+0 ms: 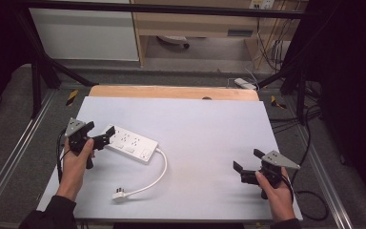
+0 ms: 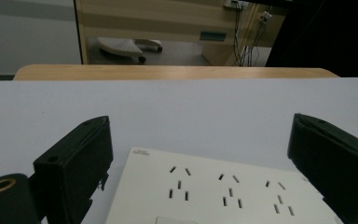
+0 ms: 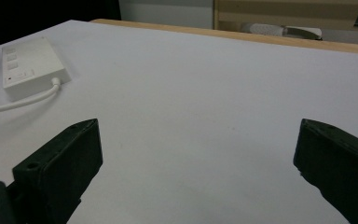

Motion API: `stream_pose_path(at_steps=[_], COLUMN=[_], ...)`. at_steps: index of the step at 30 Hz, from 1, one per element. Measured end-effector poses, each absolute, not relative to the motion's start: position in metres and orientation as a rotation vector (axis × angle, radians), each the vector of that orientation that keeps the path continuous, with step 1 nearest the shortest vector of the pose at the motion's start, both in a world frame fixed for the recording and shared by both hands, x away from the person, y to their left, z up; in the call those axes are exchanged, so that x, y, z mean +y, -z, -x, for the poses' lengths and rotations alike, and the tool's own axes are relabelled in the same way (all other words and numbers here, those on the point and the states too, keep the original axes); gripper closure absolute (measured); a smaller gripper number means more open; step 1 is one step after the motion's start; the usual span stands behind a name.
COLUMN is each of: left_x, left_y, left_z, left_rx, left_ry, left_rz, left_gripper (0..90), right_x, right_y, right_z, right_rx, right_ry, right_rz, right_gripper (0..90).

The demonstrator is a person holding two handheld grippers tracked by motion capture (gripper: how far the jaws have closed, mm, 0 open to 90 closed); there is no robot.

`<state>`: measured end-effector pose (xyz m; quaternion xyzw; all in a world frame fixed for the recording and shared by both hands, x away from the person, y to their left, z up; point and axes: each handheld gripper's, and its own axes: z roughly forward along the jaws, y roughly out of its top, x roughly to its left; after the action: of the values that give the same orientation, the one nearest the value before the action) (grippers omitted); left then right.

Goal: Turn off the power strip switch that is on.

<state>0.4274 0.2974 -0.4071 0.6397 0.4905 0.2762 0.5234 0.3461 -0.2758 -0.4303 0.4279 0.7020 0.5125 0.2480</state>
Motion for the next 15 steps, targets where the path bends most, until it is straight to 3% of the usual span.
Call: stream_pose_path(at_steps=[15], left_x=[0.295], left_y=[0.381], left_z=[-0.406], left_rx=[1.148], left_ry=[-0.596], left_rz=[-1.553], left_gripper=[6.4], right_x=[-0.276], right_y=[0.430], right_z=[-0.346], right_rx=[1.912], right_ry=[-1.400], right_rz=[-1.167], right_gripper=[1.6])
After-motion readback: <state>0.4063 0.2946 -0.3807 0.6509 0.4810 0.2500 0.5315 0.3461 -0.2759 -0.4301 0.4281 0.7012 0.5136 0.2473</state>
